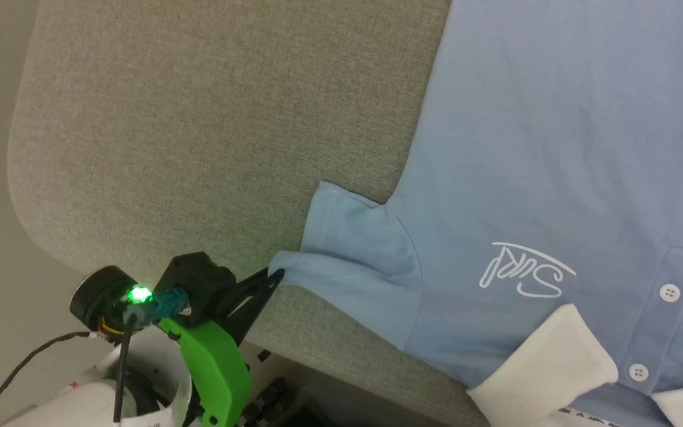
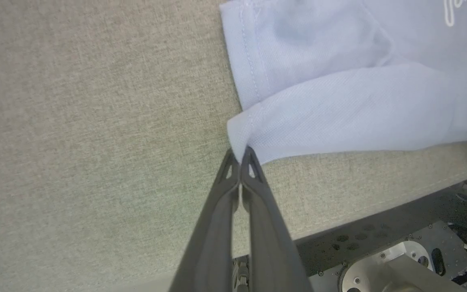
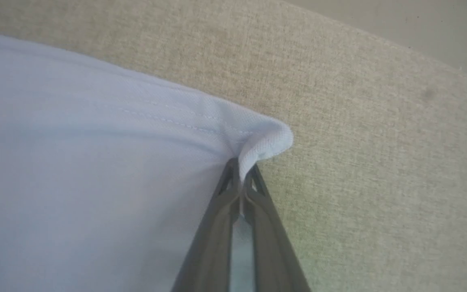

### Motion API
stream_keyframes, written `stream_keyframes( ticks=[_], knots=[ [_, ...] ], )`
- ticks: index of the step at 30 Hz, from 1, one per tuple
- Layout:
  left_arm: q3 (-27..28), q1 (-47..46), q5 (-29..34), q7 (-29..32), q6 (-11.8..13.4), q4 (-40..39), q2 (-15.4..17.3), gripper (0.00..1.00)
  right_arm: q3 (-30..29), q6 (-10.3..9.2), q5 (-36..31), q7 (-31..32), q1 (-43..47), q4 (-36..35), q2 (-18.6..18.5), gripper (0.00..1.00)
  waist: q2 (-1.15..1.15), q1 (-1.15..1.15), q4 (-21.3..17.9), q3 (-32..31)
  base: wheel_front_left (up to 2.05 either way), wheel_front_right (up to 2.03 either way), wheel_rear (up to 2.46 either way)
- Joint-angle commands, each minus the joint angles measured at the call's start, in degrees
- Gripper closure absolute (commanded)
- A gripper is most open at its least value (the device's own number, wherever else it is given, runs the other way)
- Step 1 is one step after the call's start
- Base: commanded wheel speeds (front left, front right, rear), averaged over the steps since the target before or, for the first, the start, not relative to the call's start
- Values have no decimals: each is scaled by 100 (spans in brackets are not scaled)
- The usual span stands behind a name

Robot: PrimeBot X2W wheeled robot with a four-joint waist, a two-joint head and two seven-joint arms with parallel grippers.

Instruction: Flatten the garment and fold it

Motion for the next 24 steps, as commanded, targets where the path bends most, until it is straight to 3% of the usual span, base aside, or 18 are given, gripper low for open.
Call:
stream_keyframes(
  ticks=[1, 11, 24],
  knots=[
    [35, -101, 24, -2, 7, 45, -59, 100, 54, -9, 32, 35, 402, 237, 18, 100, 0, 0, -121, -220, 0, 0, 0],
    [70, -32, -390, 103, 81, 420, -294, 100, 319, -9, 365, -475, 1538, 471, 383, 100, 0, 0, -885, -1419, 0, 0, 0],
    [62, 345, -824, 40, 105, 1087, -355, 100, 739, -9, 1221, -940, 3366, -229, 428, 100, 0, 0, -1666, -2637, 0, 0, 0]
  ],
)
